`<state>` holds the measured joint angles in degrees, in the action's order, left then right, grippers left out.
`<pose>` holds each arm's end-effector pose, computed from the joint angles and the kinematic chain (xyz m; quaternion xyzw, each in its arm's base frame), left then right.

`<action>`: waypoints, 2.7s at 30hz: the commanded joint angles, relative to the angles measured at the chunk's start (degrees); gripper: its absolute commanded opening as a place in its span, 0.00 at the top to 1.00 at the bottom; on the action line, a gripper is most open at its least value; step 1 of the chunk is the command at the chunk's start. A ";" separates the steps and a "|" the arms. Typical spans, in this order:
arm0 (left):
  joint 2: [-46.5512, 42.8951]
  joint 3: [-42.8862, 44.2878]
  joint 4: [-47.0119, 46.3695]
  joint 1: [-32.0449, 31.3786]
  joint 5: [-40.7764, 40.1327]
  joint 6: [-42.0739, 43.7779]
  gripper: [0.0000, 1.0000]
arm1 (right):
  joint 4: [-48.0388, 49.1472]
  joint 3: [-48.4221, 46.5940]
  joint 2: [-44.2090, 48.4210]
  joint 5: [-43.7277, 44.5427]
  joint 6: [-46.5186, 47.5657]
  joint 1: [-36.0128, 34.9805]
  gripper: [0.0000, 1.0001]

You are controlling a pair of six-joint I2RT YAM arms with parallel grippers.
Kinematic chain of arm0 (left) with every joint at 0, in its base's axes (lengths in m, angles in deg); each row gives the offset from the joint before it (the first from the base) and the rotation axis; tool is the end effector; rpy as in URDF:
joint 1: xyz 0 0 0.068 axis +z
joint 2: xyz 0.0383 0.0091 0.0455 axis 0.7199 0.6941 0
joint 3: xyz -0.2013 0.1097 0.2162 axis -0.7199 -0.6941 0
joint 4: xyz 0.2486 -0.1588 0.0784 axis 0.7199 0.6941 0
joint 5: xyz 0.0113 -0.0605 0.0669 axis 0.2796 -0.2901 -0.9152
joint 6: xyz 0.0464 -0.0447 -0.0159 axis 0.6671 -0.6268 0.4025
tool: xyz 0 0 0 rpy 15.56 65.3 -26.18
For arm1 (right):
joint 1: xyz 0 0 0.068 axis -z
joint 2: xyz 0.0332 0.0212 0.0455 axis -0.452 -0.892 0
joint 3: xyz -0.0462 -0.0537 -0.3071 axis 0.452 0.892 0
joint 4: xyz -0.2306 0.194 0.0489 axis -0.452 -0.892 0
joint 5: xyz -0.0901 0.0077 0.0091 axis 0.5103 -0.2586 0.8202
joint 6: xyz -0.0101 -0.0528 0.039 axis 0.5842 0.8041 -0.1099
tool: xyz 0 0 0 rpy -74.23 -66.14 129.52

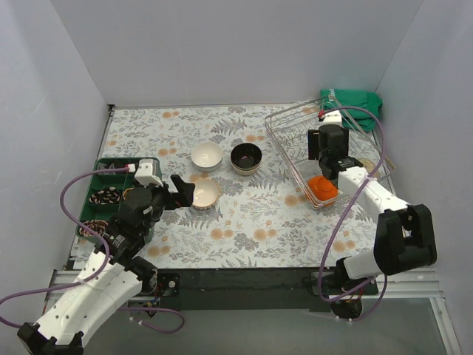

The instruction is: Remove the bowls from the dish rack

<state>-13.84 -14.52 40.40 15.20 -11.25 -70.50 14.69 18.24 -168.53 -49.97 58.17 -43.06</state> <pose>0.1465 -0.0728 0.3089 -0.2857 0.7503 -0.3606 0.4748 0.3606 0.0783 0.2803 0.0079 0.8357 -0.1431 0.5302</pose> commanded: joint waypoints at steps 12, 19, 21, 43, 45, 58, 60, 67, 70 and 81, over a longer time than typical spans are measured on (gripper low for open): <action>6.78 0.82 -5.61 0.18 11.29 -1.57 0.02 | 2.89 3.55 18.14 -16.90 -8.70 0.36 0.93; 13.72 3.64 -9.99 0.09 18.58 -6.93 0.02 | 3.77 6.53 24.81 -32.36 -14.32 0.36 0.94; 15.92 3.55 -13.50 0.09 20.87 -9.12 0.02 | 6.04 8.38 26.05 -37.46 -15.99 0.36 0.94; 48.70 0.39 -59.74 -15.63 12.81 -20.82 0.03 | 36.99 26.48 26.67 -61.99 -42.89 -0.34 0.97; 51.43 0.30 -63.09 -16.61 10.43 -20.73 0.05 | 38.22 26.75 26.67 -62.26 -43.51 -0.51 0.97; 62.42 -2.51 -80.13 -17.58 11.38 -29.07 0.42 | 40.51 28.68 28.25 -63.31 -46.06 -0.78 0.97; 62.95 -2.77 -83.13 -17.58 11.91 -29.96 0.46 | 41.04 29.21 28.16 -63.40 -46.58 -0.78 0.97; 65.06 -2.43 -87.35 -17.58 13.76 -32.51 0.54 | 42.88 30.44 27.55 -63.93 -47.38 -0.87 0.97; 65.59 -1.99 -87.00 -17.58 13.76 -32.68 0.64 | 42.89 30.53 27.55 -63.93 -47.29 -0.87 0.97; 59.28 -5.06 -83.23 -17.58 9.38 -29.09 1.00 | 42.80 31.50 27.37 -63.76 -46.24 -0.95 0.63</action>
<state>50.95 -17.86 -44.99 -2.16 2.06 -103.46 52.22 49.52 -141.65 -113.90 11.37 -43.69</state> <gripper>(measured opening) 0.086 0.771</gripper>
